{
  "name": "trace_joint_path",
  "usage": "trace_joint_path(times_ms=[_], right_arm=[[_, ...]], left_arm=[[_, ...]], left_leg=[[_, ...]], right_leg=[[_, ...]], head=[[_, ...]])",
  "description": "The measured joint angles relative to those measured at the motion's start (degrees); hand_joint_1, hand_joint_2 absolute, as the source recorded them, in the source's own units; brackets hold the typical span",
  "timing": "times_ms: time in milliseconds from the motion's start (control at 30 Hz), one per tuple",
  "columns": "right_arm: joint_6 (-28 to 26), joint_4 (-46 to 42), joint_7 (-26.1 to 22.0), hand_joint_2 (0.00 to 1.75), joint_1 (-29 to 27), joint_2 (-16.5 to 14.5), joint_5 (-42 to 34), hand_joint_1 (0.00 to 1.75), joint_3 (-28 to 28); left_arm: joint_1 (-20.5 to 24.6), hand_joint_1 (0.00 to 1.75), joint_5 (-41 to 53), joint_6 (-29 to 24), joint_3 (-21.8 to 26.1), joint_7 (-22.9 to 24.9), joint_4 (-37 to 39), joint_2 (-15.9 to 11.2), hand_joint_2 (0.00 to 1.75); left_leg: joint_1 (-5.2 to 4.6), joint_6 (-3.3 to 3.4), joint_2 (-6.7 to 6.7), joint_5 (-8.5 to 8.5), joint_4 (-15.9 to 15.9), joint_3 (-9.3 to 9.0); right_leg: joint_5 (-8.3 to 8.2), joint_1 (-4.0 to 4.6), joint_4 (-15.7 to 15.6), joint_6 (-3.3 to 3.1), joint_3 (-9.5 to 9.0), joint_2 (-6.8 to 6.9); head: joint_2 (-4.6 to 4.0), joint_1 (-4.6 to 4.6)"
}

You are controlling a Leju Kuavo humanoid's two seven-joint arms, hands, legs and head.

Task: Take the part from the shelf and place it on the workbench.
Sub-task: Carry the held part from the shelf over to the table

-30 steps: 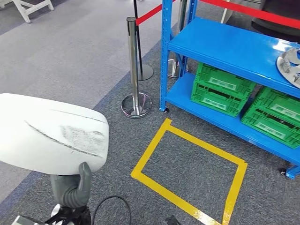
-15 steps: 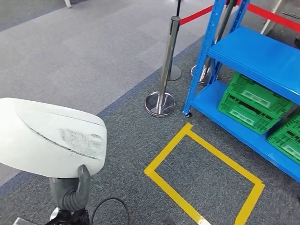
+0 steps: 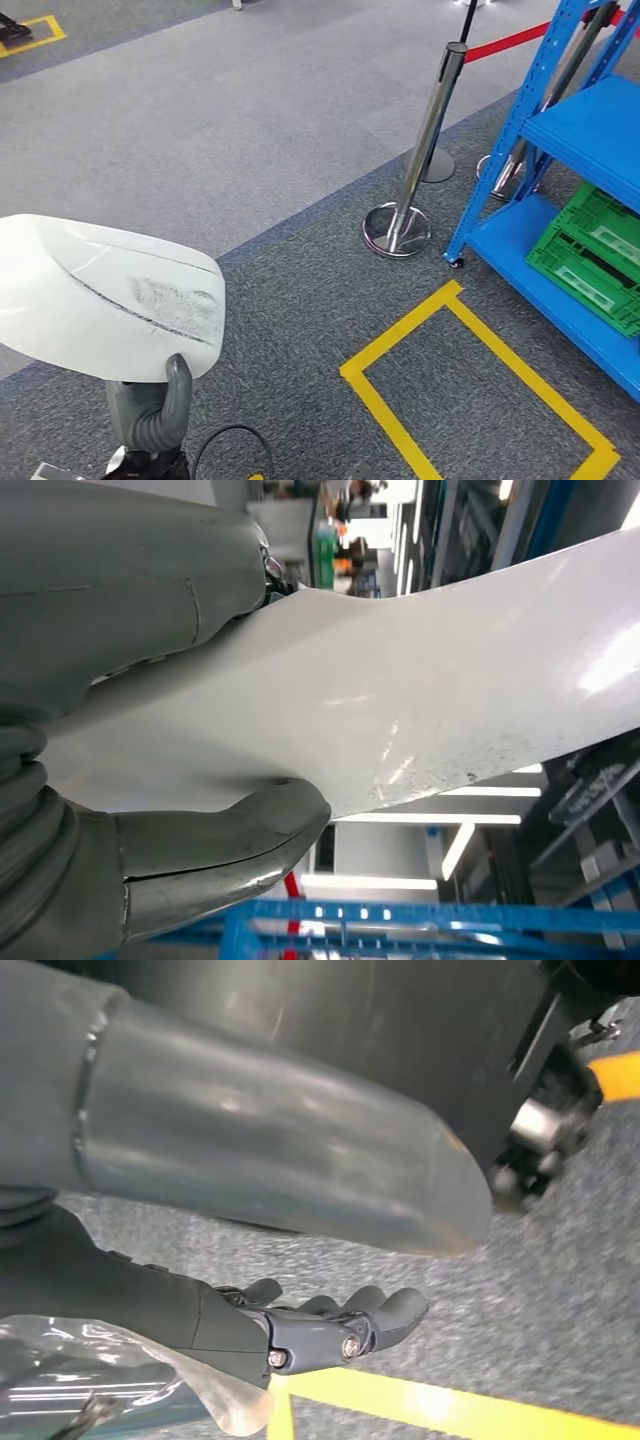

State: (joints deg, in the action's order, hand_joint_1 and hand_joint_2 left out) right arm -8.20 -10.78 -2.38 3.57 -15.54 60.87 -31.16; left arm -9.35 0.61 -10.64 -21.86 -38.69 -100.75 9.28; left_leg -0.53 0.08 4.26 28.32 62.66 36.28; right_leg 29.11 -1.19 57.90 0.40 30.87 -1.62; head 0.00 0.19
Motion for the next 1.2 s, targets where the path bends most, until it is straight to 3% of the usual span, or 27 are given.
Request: trace_joint_path(times_ms=[67,133,167,200,267,333,400,433,500,533,600,633,667,733,767,800,867,933,1000,1067,1133,1167,1200], right_arm=[[0.09,0.00,-0.07,0.00,-0.19,-0.03,-0.04,0.00,-0.01],[0.14,0.00,-0.07,0.00,-0.34,-0.03,-0.03,0.00,-0.03],[0.15,0.00,-0.07,0.00,-0.34,-0.03,-0.03,0.00,-0.03],[0.15,0.00,-0.07,0.00,-0.33,-0.03,-0.03,0.00,-0.03],[0.17,0.00,-0.07,0.00,-0.31,-0.07,-0.02,0.00,-0.03],[0.19,0.00,-0.05,0.00,-0.27,-0.10,0.00,0.00,-0.03],[0.22,0.00,0.02,0.00,-0.10,-0.14,0.00,0.00,-0.04],[0.24,0.00,0.07,0.00,-0.03,-0.18,-0.03,0.00,-0.05],[0.25,0.00,0.08,0.00,0.07,-0.26,-0.19,0.00,-0.10],[0.24,0.00,-0.01,0.00,0.03,-0.27,-0.29,0.00,-0.15],[0.20,0.00,-0.33,0.00,-0.17,-0.26,-0.41,0.00,-0.37],[0.17,0.00,-0.48,0.00,-0.30,-0.25,-0.43,0.00,-0.50],[0.15,0.00,-0.58,0.00,-0.40,-0.23,-0.41,0.00,-0.63],[0.14,0.00,-0.70,0.00,-0.46,-0.23,-0.34,0.00,-0.79],[0.14,0.01,-0.74,0.00,-0.48,-0.24,-0.31,0.00,-0.86],[0.14,0.01,-0.81,0.00,-0.49,-0.26,-0.29,0.00,-0.91],[0.14,0.02,-0.98,0.00,-0.52,-0.28,-0.35,0.00,-1.01],[0.15,0.02,-1.26,0.00,-0.52,-0.33,-0.45,0.00,-1.09],[0.16,0.02,-1.51,0.00,-0.56,-0.40,-0.57,0.00,-1.22],[0.15,0.02,-1.65,0.00,-0.68,-0.44,-0.72,0.00,-1.43],[0.10,0.02,-1.69,0.00,-0.78,-0.43,-0.85,0.00,-1.66],[0.07,0.02,-1.69,0.00,-0.77,-0.43,-0.87,0.00,-1.76],[0.05,0.02,-1.69,0.00,-0.72,-0.42,-0.86,0.00,-1.85]], left_arm=[[0.31,1.75,0.08,-0.51,0.03,0.00,0.52,0.08,1.75],[0.39,1.75,0.08,-0.73,0.06,0.00,0.97,0.10,1.75],[0.39,1.75,0.07,-0.78,0.08,0.00,1.17,0.10,1.75],[0.39,1.75,0.07,-0.82,0.11,0.00,1.35,0.10,1.75],[0.49,1.75,0.07,-0.83,0.13,0.00,1.55,0.10,1.75],[0.64,1.75,0.09,-0.86,0.14,0.00,1.69,0.20,1.75],[0.67,1.75,0.17,-1.02,0.24,0.00,1.87,0.30,1.75],[0.64,1.75,0.29,-1.13,0.31,0.00,1.96,0.34,1.75],[0.86,1.75,0.69,-1.46,0.33,0.00,2.20,0.50,1.75],[1.00,1.75,0.99,-1.73,0.30,0.00,2.34,0.59,1.75],[1.21,1.75,1.62,-2.49,0.29,0.00,2.63,0.65,1.75],[1.21,1.75,1.83,-2.82,0.31,0.00,2.76,0.66,1.75],[1.21,1.75,1.95,-3.02,0.34,0.00,2.87,0.65,1.75],[1.22,1.75,1.99,-3.16,0.37,0.00,3.02,0.66,1.75],[1.25,1.75,1.99,-3.19,0.38,0.00,3.05,0.67,1.75],[1.29,1.75,2.03,-3.27,0.38,0.00,3.09,0.68,1.75],[1.29,1.75,2.10,-3.69,0.49,0.00,3.15,0.69,1.75],[0.94,1.75,2.16,-4.32,0.86,0.00,3.16,0.63,1.75],[0.55,1.75,2.33,-4.68,1.33,-0.01,3.09,0.58,1.75],[0.31,1.75,2.65,-4.79,1.68,-0.02,2.99,0.57,1.75],[-0.14,1.75,2.96,-4.83,1.99,-0.01,2.92,0.57,1.75],[-0.41,1.75,3.12,-4.89,2.13,0.00,2.89,0.56,1.75],[-0.62,1.75,3.28,-4.97,2.25,-0.01,2.86,0.56,1.75]], left_leg=[[0.26,-0.71,-2.73,3.53,7.10,3.29],[0.73,-1.16,-3.40,4.94,12.06,5.65],[0.90,-1.27,-3.59,4.05,11.55,5.35],[1.01,-1.28,-3.96,2.26,8.83,3.91],[0.69,-0.93,-6.33,-1.04,0.88,-0.22],[0.08,-0.21,-8.32,-1.82,-3.34,-2.24],[-0.27,0.52,-7.68,-1.65,-3.73,-2.17],[-0.21,0.87,-7.03,-1.78,-4.01,-2.27],[0.10,1.61,-5.71,-2.09,-4.61,-2.57],[0.21,1.88,-5.09,-2.18,-4.77,-2.67],[0.14,2.18,-3.62,-2.14,-4.73,-2.66],[0.10,2.24,-2.80,-2.11,-4.68,-2.69],[0.10,2.24,-1.91,-2.07,-4.60,-2.73],[0.22,2.02,-0.12,-1.91,-4.30,-2.85],[0.22,1.79,0.68,-1.76,-4.06,-2.78],[0.23,1.54,1.43,-1.63,-3.73,-2.57],[0.33,0.93,2.65,-1.68,-3.40,-2.02],[0.52,0.36,3.43,-1.83,-3.33,-1.70],[0.38,-0.20,1.20,-0.54,-1.22,-0.73],[0.37,-0.71,-2.20,2.73,5.27,2.30],[0.61,-0.98,-3.28,5.07,11.86,5.55],[0.69,-0.99,-3.43,4.83,12.75,6.01],[0.72,-0.92,-3.59,3.48,11.27,5.28]], right_leg=[[0.16,0.15,-0.03,-0.28,-0.14,1.83],[0.37,0.21,0.00,-0.33,-0.22,3.67],[0.50,0.21,0.00,-0.29,-0.34,4.50],[0.66,0.21,0.00,-0.22,-0.55,5.25],[1.06,0.33,-0.02,0.08,-1.05,6.53],[1.43,0.53,-0.04,0.64,-1.32,7.61],[1.64,0.57,-0.19,1.30,-1.62,8.73],[1.95,0.47,-0.10,1.61,-1.70,8.36],[3.80,0.30,2.41,2.03,-0.67,5.46],[5.45,0.23,5.46,2.09,0.84,3.50],[8.54,0.26,13.37,2.11,5.00,1.82],[8.80,0.29,15.73,2.12,6.52,1.69],[7.89,0.29,16.05,2.12,7.13,1.63],[3.36,0.09,10.16,2.11,5.22,0.76],[1.61,-0.11,6.48,2.14,3.73,-0.65],[0.58,-0.30,3.51,2.13,2.34,-1.97],[0.60,-0.38,1.40,1.96,1.16,-3.45],[0.45,-0.32,1.09,1.45,0.83,-2.26],[0.36,-0.37,0.79,0.80,0.44,-0.64],[0.58,-0.18,0.66,0.26,0.11,1.30],[0.85,0.08,0.66,-0.03,-0.04,3.29],[0.98,0.15,0.66,-0.08,-0.13,4.17],[1.12,0.21,0.66,-0.07,-0.29,4.96]], head=[[0.00,-0.34],[0.00,-0.35],[0.00,-0.35],[0.00,-0.35],[0.00,-0.35],[0.00,-0.29],[0.00,-0.22],[0.00,-0.15],[0.00,0.07],[0.00,0.27],[0.00,0.51],[0.00,0.53],[0.00,0.53],[0.00,0.53],[0.00,0.53],[0.01,0.49],[0.01,0.47],[0.00,0.49],[0.00,0.15],[0.00,-0.23],[0.00,-0.26],[0.00,-0.27],[0.00,-0.27]])
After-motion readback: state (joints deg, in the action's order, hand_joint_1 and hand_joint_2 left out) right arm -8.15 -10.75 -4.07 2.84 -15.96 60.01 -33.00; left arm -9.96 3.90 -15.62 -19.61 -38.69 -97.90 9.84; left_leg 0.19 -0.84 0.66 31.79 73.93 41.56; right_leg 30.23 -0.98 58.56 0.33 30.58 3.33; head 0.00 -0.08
